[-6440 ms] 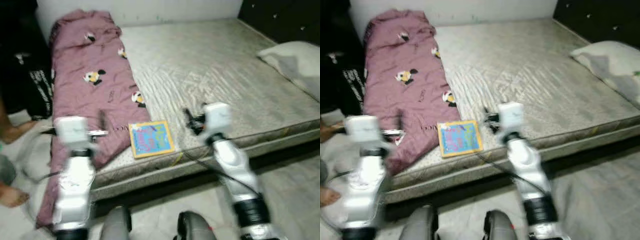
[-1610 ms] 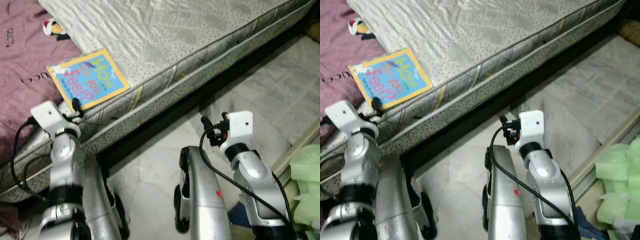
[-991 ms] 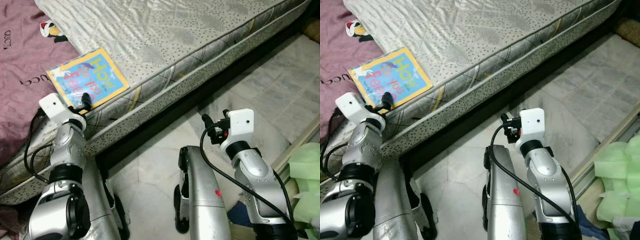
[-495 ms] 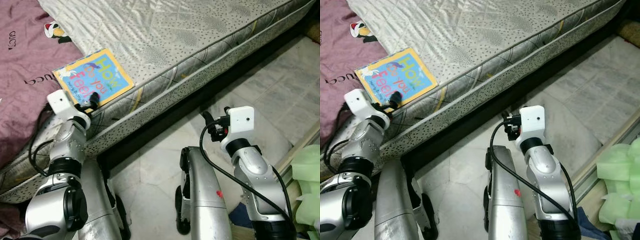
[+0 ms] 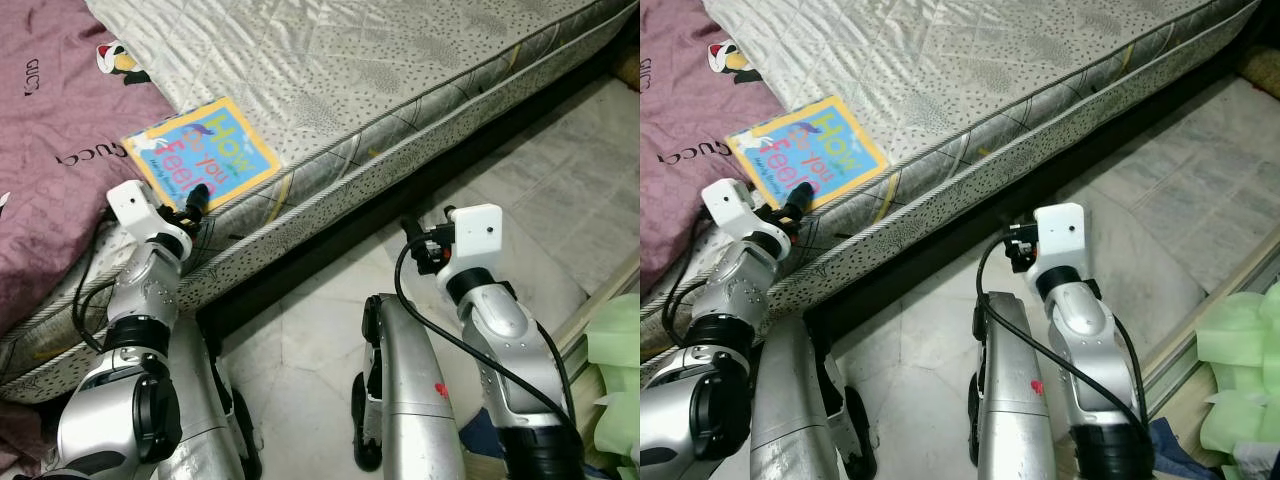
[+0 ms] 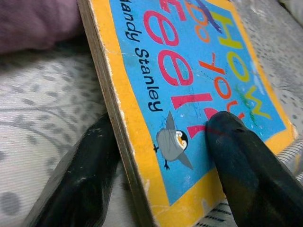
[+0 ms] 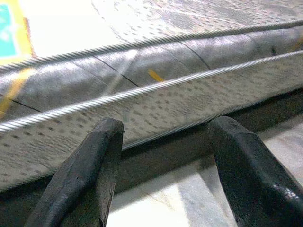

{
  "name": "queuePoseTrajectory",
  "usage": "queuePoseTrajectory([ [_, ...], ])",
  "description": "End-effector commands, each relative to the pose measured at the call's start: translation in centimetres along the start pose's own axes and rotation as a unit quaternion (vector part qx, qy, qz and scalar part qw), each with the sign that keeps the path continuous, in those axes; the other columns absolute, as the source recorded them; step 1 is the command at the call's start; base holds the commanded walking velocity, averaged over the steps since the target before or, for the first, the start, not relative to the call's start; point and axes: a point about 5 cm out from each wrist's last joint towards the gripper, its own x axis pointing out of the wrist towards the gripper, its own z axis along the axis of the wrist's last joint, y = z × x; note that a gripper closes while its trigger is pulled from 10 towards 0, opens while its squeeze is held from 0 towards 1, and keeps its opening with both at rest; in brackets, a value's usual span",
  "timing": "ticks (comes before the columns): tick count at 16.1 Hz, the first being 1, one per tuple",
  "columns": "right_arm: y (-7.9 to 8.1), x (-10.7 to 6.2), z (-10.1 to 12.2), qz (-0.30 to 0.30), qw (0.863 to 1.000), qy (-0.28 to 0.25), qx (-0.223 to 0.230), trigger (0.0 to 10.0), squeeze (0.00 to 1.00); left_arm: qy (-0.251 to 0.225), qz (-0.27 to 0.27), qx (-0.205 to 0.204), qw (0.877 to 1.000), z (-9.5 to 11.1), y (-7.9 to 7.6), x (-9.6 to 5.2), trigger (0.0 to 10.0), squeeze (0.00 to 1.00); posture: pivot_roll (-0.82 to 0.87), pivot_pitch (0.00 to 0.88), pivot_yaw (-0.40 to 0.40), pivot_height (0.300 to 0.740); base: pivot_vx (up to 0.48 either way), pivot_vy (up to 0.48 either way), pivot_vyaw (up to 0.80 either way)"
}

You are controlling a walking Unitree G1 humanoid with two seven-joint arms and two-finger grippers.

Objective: Clean up the room

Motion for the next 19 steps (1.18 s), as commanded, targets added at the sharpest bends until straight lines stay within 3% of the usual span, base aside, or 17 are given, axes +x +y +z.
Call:
queuePoseTrajectory([
  [1,0.5,0.1,0.1,0.021,1.0,-0.006,0.016,10.0,0.0,0.04,-0.016,-0.02,0.999,-1.8,-0.6,-0.1,0.0,0.0,-0.15,0.143,-0.035,0.472,0.0,0.0,0.0],
  [3,1.5,0.5,0.4,0.066,0.997,-0.012,0.039,10.0,0.0,0.041,-0.011,-0.041,0.998,-1.8,-0.4,-0.1,0.0,0.0,-0.15,0.123,-0.039,0.472,0.0,0.0,0.0],
  [8,1.3,1.5,0.5,0.064,0.997,-0.02,0.027,10.0,0.0,0.029,0.008,-0.107,0.994,-1.4,0.4,-0.2,0.0,0.0,-0.13,0.088,-0.036,0.472,0.0,0.0,0.0],
  [19,1.3,2.8,0.6,0.043,0.998,-0.041,0.017,10.0,0.0,0.008,0.006,-0.118,0.993,-0.3,0.9,-0.3,0.0,0.0,-0.11,0.05,-0.028,0.472,0.0,0.0,0.0],
])
